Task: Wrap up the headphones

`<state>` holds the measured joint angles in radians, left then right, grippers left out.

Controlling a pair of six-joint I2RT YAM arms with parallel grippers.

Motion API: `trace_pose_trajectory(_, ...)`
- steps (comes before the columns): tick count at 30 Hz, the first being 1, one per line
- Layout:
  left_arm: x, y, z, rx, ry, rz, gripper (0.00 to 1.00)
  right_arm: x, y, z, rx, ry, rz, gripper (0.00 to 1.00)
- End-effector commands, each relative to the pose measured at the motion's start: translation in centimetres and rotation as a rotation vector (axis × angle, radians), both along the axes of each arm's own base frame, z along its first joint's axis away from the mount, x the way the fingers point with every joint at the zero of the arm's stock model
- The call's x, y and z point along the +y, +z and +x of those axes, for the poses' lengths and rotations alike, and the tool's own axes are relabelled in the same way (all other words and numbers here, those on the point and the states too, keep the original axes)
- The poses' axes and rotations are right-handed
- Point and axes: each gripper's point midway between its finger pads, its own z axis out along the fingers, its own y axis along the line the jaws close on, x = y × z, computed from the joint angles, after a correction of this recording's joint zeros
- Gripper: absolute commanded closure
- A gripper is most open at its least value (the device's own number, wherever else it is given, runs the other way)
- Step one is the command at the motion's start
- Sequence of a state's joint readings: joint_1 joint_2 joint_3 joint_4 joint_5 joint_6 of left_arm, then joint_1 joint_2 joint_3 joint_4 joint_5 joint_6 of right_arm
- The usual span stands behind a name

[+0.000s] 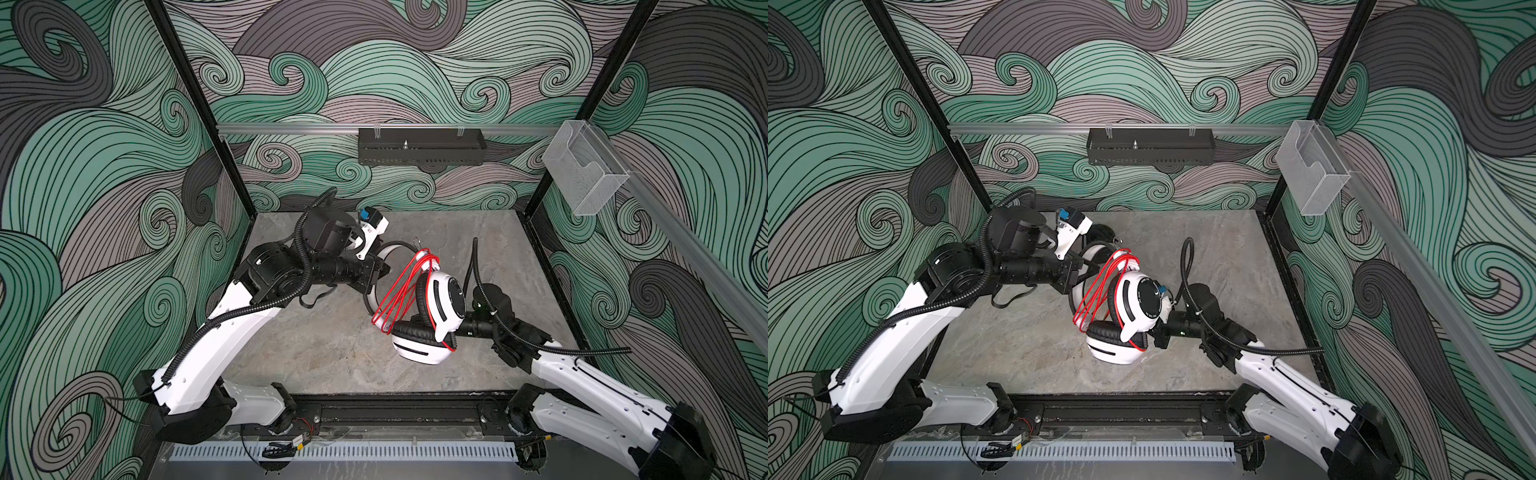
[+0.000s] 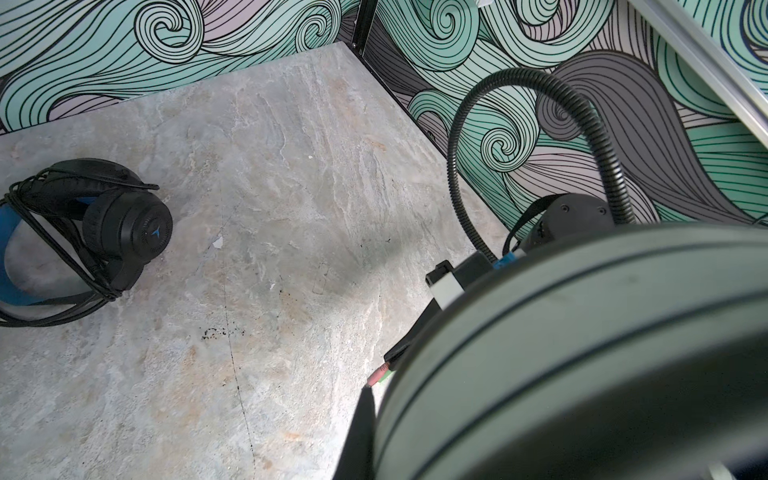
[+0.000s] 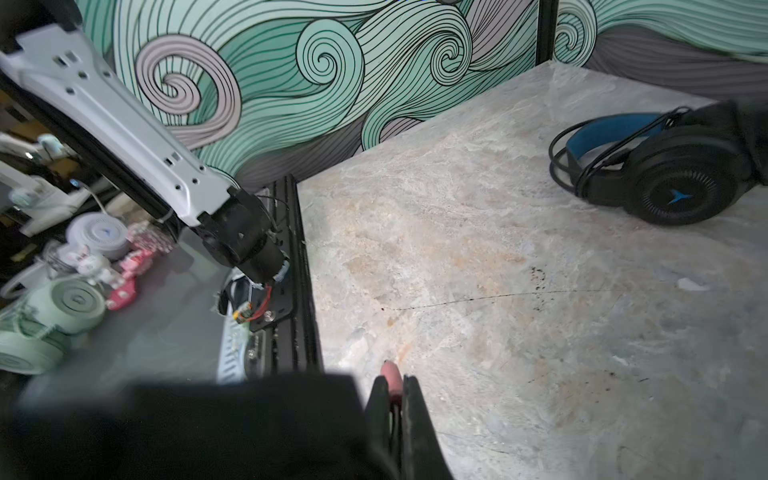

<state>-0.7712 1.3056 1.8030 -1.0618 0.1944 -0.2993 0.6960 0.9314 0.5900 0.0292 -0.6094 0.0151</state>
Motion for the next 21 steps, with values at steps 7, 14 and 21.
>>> trace_pose_trajectory(7,2.6,6.4,2.2,-0.070,0.191,-0.300,1.00,-1.1,0.2,0.6,-0.023,-0.060,-0.041,1.00)
trace_pose_trajectory(14,1.9,7.1,2.4,-0.069,0.154,-0.338,1.00,-1.5,1.7,0.0,-0.059,-0.057,-0.008,0.94)
trace_pose_trajectory(21,0.8,7.1,1.8,-0.056,0.071,-0.313,1.00,-0.7,3.2,0.3,-0.076,-0.023,0.016,0.84)
